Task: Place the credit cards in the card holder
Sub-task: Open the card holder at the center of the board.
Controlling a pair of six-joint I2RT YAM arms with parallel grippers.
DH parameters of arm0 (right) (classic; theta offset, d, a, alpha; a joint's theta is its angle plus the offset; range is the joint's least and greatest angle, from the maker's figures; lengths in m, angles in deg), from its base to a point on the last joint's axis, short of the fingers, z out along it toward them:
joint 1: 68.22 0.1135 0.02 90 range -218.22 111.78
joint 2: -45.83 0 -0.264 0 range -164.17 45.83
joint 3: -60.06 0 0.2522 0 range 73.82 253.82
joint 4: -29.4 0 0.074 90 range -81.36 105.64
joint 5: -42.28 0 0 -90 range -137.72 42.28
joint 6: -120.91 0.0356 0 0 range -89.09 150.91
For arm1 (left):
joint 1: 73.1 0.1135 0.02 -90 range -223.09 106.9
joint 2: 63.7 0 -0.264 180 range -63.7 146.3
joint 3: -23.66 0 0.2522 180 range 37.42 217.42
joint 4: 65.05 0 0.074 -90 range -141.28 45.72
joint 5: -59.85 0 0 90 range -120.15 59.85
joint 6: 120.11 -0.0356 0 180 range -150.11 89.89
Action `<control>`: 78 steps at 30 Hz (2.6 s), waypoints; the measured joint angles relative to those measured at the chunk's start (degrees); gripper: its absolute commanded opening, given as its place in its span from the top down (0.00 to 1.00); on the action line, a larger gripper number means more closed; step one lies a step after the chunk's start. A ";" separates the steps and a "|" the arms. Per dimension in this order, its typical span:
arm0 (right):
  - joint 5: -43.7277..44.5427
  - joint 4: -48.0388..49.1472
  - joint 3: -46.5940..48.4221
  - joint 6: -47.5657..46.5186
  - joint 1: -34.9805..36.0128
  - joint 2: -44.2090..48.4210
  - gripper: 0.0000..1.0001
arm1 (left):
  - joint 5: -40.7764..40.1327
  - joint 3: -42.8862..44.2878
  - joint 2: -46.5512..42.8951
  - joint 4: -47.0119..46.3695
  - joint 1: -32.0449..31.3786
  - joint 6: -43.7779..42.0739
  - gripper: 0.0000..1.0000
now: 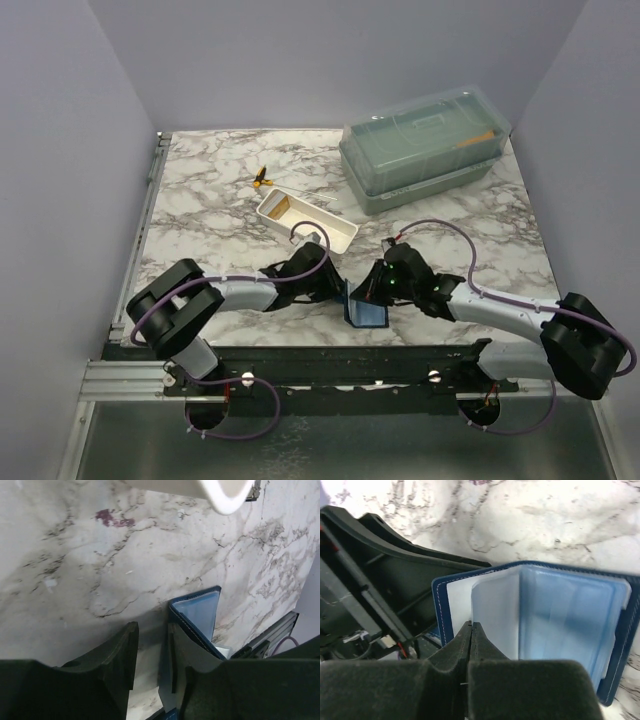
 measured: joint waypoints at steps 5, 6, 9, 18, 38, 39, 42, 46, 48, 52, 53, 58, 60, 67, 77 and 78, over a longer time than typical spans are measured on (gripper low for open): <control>2.54 -3.43 0.31 -0.94 0.00 -0.20 0.99 | 1.70 0.57 0.72 -1.86 0.04 -0.79 0.40; 2.73 -3.76 0.52 -1.22 -0.04 -0.44 0.98 | 1.79 0.39 0.11 -1.49 0.24 -1.22 0.36; 2.84 -4.02 0.81 -1.77 -0.11 -1.22 0.92 | 1.81 -0.81 -3.15 1.07 0.79 -2.38 0.30; 1.31 -2.56 1.01 -2.51 -0.13 -2.43 0.70 | 2.82 -2.21 -16.22 12.00 4.22 -6.82 0.25; -7.76 11.72 0.98 1.33 -0.07 -10.99 0.48 | 4.11 -3.04 -31.28 21.73 5.64 -8.66 0.51; -7.76 11.41 0.98 1.27 0.07 -10.73 0.48 | 3.89 -2.97 -31.63 22.36 5.68 -8.74 0.49; -7.72 9.62 0.98 1.14 0.79 -8.92 0.48 | 2.78 -2.19 -31.82 24.37 5.68 -9.22 0.47; -7.50 7.80 1.03 0.90 2.25 -7.08 0.49 | 1.53 -1.25 -31.87 26.14 5.97 -9.94 0.47; -7.52 7.65 1.03 0.85 3.21 -7.04 0.52 | 1.11 -0.66 -31.85 26.91 6.10 -10.23 0.48; -7.65 8.26 1.14 0.83 4.00 -8.44 0.59 | 1.05 0.33 -31.65 27.82 6.56 -10.54 0.56; -7.89 8.94 1.20 0.87 4.02 -9.31 0.61 | 1.07 0.55 -31.47 27.91 6.67 -10.56 0.58; -9.16 13.99 1.31 0.96 4.02 -14.56 0.61 | 1.79 2.03 -29.49 28.26 6.82 -10.56 0.73; -9.81 16.15 1.31 0.85 4.02 -16.70 0.57 | 2.78 3.04 -27.89 28.13 6.93 -10.56 0.77; -10.95 22.10 -0.20 1.38 4.04 -19.32 0.47 | 6.47 3.61 -22.47 24.20 7.04 -10.47 0.91; -10.19 23.37 -3.98 1.51 4.04 -16.68 0.60 | 16.41 0.55 -7.23 7.45 7.02 -6.97 1.00; -10.14 23.37 -3.98 1.51 4.02 -16.68 0.60 | 16.72 0.35 -6.51 6.71 7.02 -6.97 1.00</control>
